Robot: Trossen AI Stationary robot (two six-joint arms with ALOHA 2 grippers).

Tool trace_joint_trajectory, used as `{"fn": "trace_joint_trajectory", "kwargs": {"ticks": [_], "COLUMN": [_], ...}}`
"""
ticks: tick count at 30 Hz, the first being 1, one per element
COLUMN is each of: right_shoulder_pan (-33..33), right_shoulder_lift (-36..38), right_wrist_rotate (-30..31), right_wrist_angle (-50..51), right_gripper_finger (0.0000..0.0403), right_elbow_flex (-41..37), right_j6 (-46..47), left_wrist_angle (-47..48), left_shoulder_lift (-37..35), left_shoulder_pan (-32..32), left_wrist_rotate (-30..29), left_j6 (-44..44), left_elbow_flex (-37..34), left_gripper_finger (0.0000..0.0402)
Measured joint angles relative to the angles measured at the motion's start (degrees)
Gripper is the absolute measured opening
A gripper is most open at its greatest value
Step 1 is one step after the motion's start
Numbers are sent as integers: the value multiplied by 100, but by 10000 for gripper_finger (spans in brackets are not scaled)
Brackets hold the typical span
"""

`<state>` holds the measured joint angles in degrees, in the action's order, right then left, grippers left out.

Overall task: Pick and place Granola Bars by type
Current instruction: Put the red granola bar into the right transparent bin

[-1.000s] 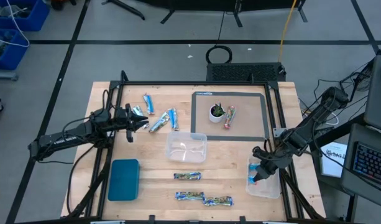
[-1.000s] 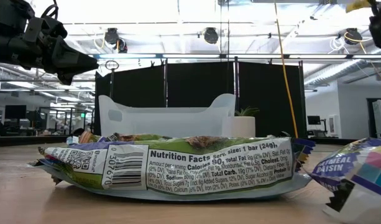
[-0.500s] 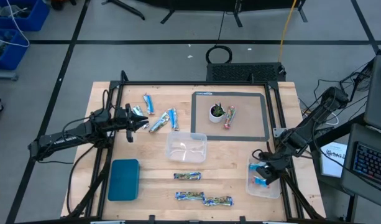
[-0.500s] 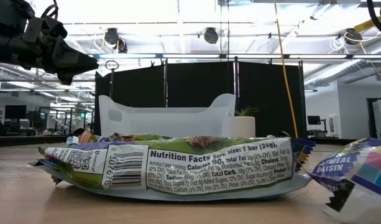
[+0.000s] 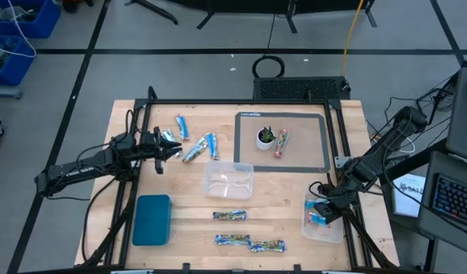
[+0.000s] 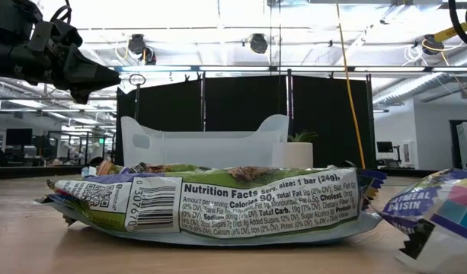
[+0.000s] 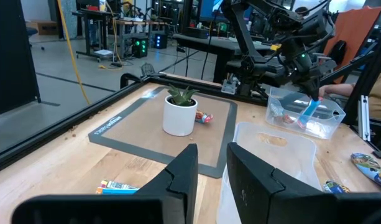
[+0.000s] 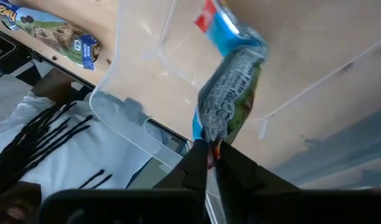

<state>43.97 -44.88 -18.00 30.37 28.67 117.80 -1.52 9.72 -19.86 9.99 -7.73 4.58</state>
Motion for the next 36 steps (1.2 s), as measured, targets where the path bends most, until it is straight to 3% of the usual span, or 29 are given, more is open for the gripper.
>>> {"fn": "trace_joint_trajectory", "kwargs": {"ticks": [14,30,36], "right_shoulder_pan": [0,-13,-13], "right_shoulder_lift": [32,74,74], "right_wrist_rotate": [-9,221,709], "right_wrist_angle": [252,1244,1622], "right_gripper_finger": [136,144,144], "right_elbow_flex": [2,4,5], "right_j6": [5,-531,-932], "left_wrist_angle": [0,-1,0], "left_shoulder_lift": [2,1,2], "left_shoulder_pan": [1,1,2], "left_wrist_rotate": [1,1,-1], "left_j6": [0,0,0], "left_elbow_flex": [-2,-2,0], "left_gripper_finger": [93,93,93]}}
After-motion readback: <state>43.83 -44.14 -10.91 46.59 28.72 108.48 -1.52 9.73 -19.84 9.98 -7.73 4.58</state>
